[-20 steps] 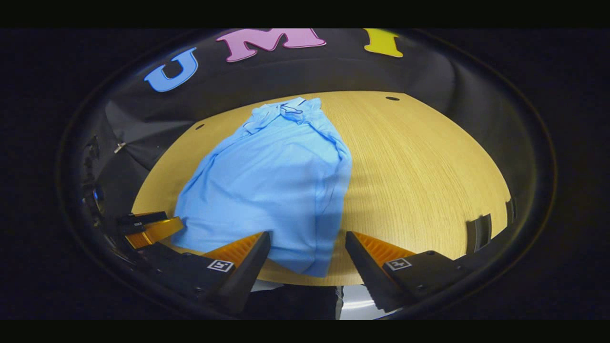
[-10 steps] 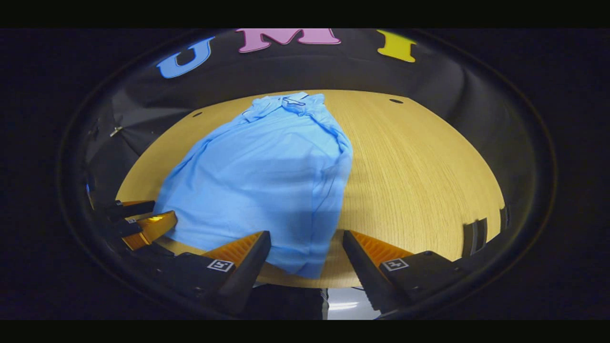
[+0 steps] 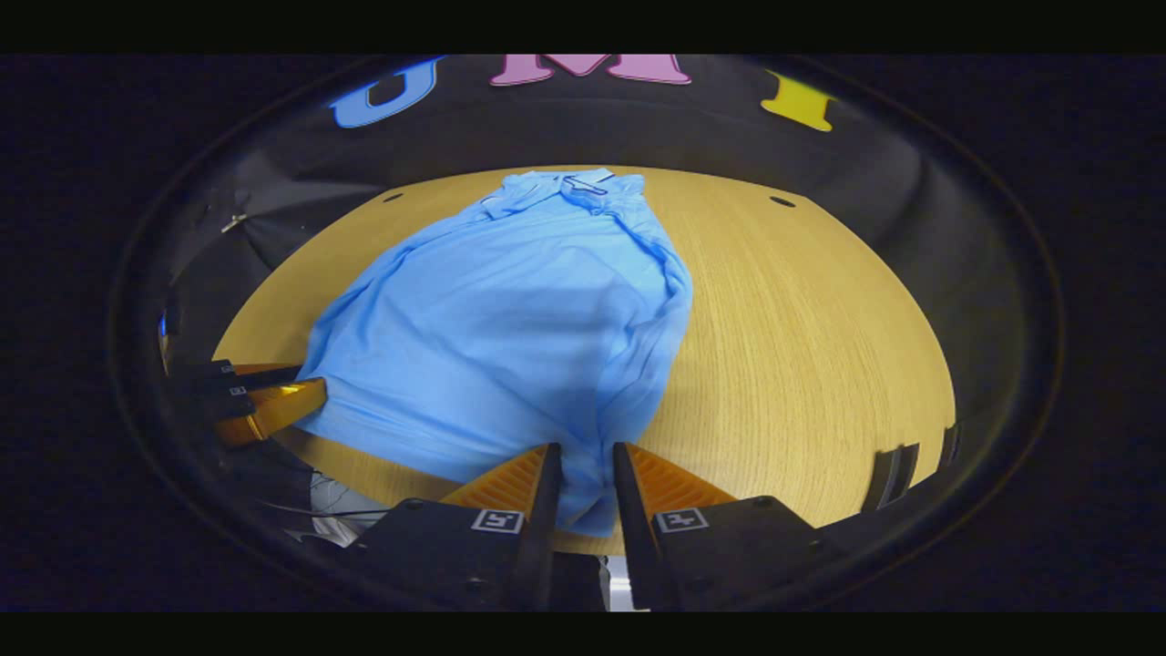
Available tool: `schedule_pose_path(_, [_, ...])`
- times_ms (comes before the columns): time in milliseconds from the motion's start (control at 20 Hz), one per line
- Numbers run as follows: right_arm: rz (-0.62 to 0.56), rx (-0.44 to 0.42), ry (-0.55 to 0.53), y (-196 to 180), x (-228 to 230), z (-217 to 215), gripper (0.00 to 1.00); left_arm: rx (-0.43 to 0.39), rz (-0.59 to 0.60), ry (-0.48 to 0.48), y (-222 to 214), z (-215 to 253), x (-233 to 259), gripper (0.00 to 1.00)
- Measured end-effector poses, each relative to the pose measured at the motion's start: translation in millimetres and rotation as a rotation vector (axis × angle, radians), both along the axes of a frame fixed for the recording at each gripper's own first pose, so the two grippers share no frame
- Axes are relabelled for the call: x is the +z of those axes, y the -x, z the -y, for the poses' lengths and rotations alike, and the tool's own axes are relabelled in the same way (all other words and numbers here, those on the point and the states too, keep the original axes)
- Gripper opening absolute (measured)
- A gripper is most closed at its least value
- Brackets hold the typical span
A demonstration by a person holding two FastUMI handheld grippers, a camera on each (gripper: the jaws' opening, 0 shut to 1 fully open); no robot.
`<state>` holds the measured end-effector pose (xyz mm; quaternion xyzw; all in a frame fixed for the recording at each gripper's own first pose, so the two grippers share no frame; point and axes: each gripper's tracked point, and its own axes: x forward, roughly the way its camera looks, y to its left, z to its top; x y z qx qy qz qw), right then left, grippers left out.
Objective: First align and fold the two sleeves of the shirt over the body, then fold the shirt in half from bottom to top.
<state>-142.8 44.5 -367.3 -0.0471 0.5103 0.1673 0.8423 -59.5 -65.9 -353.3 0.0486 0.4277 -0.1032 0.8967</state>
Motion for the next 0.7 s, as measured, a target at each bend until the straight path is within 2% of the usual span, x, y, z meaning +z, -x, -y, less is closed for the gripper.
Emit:
schedule_pose_path(50, [-0.008, 0.022, -0.018, -0.8, -0.4, -4.5, 0.43, 0.009, -0.003, 0.004, -0.7, 3.7, 1.2, 0.36])
schedule_pose_path(100, [-0.009, 0.04, -0.03, -1.7, -0.1, -5.8, 0.12, 0.025, -0.011, 0.008, -0.8, 5.7, 0.1, 0.22])
schedule_pose_path(150, [-0.017, 0.068, -0.037, -0.5, 0.4, -5.4, 0.17, 0.041, -0.015, 0.015, -3.6, 7.6, 1.3, 0.17])
schedule_pose_path(200, [-0.029, 0.082, -0.047, -2.4, 0.8, -4.9, 0.12, 0.056, -0.024, 0.025, -2.0, 8.1, 1.3, 0.11])
schedule_pose_path(250, [-0.049, 0.088, -0.067, -1.6, 0.7, -5.5, 0.01, 0.068, -0.034, 0.035, -2.7, 8.5, 2.3, 0.08])
schedule_pose_path(300, [-0.076, 0.095, -0.088, -1.2, 1.4, -6.2, 0.07, 0.073, -0.047, 0.045, -3.6, 9.5, 1.6, 0.07])
schedule_pose_path(350, [-0.091, 0.086, -0.111, -4.3, 1.7, -6.1, 0.01, 0.071, -0.062, 0.049, -4.4, 9.8, 1.1, 0.07])
schedule_pose_path(400, [-0.109, 0.075, -0.126, -5.7, 2.2, -5.5, 0.07, 0.068, -0.074, 0.054, -4.1, 9.0, 2.2, 0.07])
schedule_pose_path(600, [-0.121, 0.092, -0.127, -16.7, 6.5, -7.0, 0.07, 0.101, -0.113, 0.083, -9.8, 11.7, 5.7, 0.06])
schedule_pose_path(650, [-0.114, 0.096, -0.129, -22.4, 12.3, -7.6, 0.01, 0.102, -0.112, 0.083, -10.2, 12.1, 10.9, 0.06])
schedule_pose_path(700, [-0.102, 0.097, -0.132, -30.7, 17.7, -8.1, 0.07, 0.096, -0.115, 0.077, -12.1, 12.9, 16.3, 0.06])
